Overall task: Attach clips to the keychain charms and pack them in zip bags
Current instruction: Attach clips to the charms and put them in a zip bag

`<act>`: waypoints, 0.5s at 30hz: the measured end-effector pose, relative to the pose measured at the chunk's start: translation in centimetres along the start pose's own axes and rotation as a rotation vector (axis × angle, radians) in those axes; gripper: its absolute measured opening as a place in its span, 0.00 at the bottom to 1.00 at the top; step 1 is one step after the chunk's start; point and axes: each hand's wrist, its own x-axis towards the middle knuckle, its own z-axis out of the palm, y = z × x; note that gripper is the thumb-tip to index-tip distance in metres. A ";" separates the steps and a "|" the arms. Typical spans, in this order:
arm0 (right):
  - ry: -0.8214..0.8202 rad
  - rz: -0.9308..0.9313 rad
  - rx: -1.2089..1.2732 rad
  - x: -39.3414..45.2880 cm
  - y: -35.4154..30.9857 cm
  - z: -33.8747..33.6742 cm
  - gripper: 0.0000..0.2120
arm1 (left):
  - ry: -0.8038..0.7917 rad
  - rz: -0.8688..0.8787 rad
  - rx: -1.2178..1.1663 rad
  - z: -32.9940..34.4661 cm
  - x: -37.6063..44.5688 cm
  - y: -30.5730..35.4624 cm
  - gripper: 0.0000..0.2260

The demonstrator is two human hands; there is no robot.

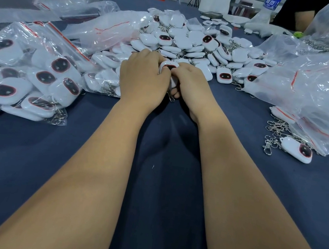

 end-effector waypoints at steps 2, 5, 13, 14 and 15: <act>0.000 -0.012 -0.014 0.0 0.1 0.0 0.12 | -0.003 0.001 0.009 0.0 0.0 0.0 0.13; -0.003 -0.016 -0.038 0.1 0.2 0.1 0.12 | -0.010 0.005 0.028 0.1 0.0 0.0 0.12; 0.023 0.018 -0.045 0.1 0.0 -0.1 0.13 | -0.010 0.010 0.044 0.1 0.1 0.0 0.12; 0.026 0.025 -0.034 0.1 -0.1 -0.1 0.13 | -0.010 0.011 0.043 0.1 0.1 -0.1 0.12; 0.029 0.034 -0.026 0.1 -0.1 0.0 0.12 | -0.011 0.012 0.045 0.1 0.1 -0.1 0.12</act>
